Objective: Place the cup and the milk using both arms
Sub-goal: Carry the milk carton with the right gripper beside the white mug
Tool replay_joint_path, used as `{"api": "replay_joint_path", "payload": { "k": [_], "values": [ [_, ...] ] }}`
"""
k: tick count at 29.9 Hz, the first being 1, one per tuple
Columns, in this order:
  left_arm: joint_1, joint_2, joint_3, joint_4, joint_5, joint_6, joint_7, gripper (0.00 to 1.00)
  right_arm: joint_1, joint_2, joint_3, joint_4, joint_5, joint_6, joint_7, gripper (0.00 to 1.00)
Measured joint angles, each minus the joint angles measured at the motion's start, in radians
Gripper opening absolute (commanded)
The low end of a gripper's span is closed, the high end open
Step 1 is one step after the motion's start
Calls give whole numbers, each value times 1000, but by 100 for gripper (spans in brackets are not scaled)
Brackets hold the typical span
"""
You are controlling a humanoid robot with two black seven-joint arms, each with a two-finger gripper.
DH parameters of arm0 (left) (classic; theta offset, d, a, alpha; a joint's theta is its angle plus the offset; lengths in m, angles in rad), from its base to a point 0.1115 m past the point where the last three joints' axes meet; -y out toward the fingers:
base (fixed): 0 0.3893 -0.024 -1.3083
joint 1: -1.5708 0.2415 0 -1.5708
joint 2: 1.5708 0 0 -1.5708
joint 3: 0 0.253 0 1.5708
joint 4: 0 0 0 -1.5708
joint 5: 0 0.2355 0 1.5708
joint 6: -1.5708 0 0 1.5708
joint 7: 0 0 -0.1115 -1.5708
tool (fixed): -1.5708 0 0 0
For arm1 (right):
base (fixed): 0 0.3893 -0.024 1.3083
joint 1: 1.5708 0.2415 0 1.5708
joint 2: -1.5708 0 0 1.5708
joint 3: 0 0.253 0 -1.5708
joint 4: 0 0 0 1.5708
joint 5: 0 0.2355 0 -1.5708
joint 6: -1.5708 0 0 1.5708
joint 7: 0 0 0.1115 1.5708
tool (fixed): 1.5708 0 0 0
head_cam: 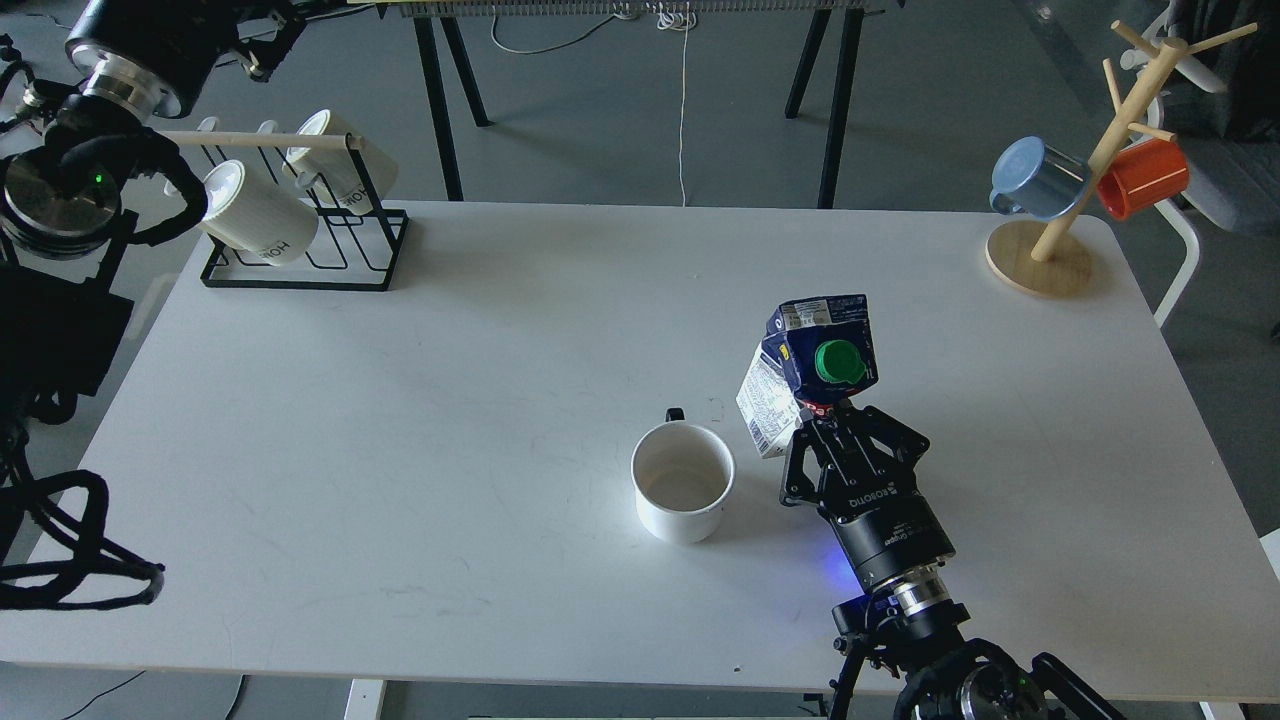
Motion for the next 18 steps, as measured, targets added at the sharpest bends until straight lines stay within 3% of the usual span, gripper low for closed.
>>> {"api": "replay_joint_path", "payload": {
  "k": [11,18],
  "values": [
    [2,1,0,0,0,-1,-1,99,-9,21,-41,-20,-25,0,2,16],
    [5,2,0,0,0,-1,-2,99,-3,33,-62,-41,-26,0,3,25]
  ]
}}
